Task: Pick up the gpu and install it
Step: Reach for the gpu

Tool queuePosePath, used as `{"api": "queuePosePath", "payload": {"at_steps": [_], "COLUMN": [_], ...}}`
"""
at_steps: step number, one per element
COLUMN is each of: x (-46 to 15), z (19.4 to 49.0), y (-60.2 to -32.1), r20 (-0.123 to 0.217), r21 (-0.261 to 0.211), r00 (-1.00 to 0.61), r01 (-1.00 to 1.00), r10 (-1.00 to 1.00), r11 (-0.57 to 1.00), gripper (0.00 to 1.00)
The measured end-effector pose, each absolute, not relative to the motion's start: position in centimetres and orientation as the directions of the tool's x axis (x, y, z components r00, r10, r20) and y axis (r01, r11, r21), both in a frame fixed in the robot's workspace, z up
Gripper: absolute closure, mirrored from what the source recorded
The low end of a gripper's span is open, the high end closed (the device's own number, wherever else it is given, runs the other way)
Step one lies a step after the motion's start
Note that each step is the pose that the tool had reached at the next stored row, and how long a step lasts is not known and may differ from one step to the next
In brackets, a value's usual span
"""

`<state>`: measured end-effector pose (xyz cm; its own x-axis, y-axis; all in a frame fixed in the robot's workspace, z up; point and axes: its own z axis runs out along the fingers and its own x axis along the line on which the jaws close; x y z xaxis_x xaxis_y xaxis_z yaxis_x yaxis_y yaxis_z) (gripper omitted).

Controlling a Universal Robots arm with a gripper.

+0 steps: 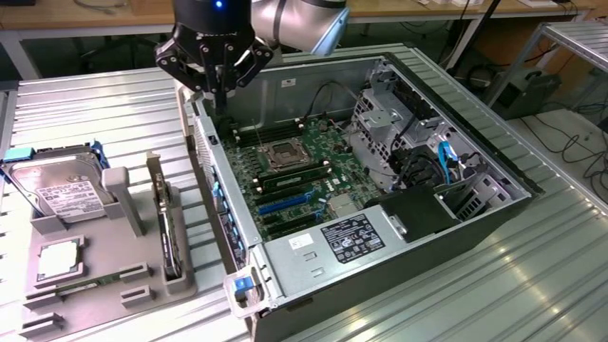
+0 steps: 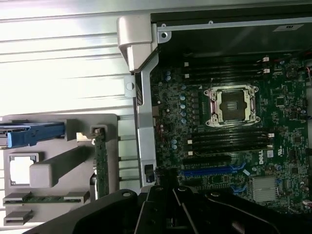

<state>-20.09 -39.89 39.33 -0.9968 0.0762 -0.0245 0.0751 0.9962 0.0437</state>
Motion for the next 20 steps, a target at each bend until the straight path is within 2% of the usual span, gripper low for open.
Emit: {"api": "queuePosePath", "payload": {"at_steps": [20], "x": [-21.5], "z": [39.3], "y": [-39.9], "r20": [-0.025], "r21": [0.044], "r00": [-0.997], "r01": [0.075], "r10": [0.076], "r11": [0.996], "gripper": [0.89]}}
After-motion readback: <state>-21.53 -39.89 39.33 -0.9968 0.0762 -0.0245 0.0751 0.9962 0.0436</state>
